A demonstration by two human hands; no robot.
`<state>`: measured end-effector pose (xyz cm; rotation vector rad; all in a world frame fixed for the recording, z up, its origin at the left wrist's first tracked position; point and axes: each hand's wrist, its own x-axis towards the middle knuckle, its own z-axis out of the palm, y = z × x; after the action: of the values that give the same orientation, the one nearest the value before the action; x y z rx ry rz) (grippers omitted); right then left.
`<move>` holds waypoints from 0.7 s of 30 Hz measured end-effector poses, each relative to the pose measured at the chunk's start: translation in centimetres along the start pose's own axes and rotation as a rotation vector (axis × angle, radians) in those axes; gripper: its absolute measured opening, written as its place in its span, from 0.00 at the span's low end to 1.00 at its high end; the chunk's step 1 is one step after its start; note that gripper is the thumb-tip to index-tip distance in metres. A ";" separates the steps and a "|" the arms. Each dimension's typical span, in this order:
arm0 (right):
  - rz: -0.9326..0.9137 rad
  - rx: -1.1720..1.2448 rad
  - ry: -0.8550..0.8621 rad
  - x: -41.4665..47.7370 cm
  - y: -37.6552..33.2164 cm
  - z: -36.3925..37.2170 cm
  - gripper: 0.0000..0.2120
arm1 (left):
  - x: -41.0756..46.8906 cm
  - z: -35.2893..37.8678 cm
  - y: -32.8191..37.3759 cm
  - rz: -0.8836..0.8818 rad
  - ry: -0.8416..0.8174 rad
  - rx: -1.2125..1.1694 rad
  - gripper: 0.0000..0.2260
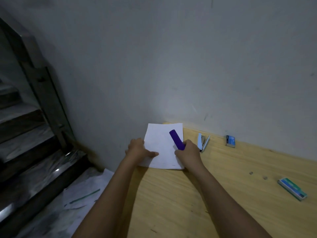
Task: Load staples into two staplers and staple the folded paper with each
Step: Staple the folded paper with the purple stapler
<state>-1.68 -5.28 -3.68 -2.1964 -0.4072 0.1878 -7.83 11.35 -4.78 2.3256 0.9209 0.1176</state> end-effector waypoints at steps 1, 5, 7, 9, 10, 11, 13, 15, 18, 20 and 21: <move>-0.004 0.043 -0.004 -0.3 -0.1 0.0 0.11 | -0.3 -0.1 -0.1 0.000 0.017 0.010 0.38; -0.033 0.248 0.025 -1.3 -0.3 -0.9 0.07 | -1.3 -0.5 0.0 0.065 0.095 -0.074 0.33; -0.055 0.354 0.050 -1.9 -0.4 -2.1 0.06 | -2.3 -0.9 0.5 0.109 0.105 -0.317 0.25; -0.060 0.461 0.054 -2.5 -0.3 -3.7 0.08 | -3.4 -1.3 1.3 0.124 0.089 -0.590 0.16; -0.065 0.493 0.053 -2.7 -0.2 -4.6 0.08 | -3.9 -1.3 1.9 0.121 0.073 -0.696 0.12; -0.077 0.506 0.053 -3.0 0.0 -5.5 0.09 | -4.5 -1.4 2.6 0.124 0.058 -0.758 0.09; -0.100 0.523 0.069 -3.5 0.7 -7.4 0.10 | -5.6 -1.2 4.2 0.145 0.026 -0.817 0.06; -0.104 0.549 0.101 -3.9 1.4 -9.2 0.14 | -6.6 -0.9 5.8 0.166 -0.023 -0.859 0.06; -0.046 0.645 0.155 -4.5 2.7 -11.9 0.14 | -8.0 0.0 7.9 0.223 -0.124 -0.903 0.05; -0.008 0.720 0.158 -5.0 3.5 -13.7 0.13 | -8.7 0.8 9.0 0.266 -0.198 -0.928 0.07; 0.003 0.730 0.163 -5.3 3.9 -14.5 0.13 | -9.0 1.1 9.5 0.288 -0.244 -0.947 0.10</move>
<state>-1.74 -20.13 2.07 -1.4799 -0.1962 0.1294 -8.69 -0.39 1.16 1.5124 0.2812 0.3051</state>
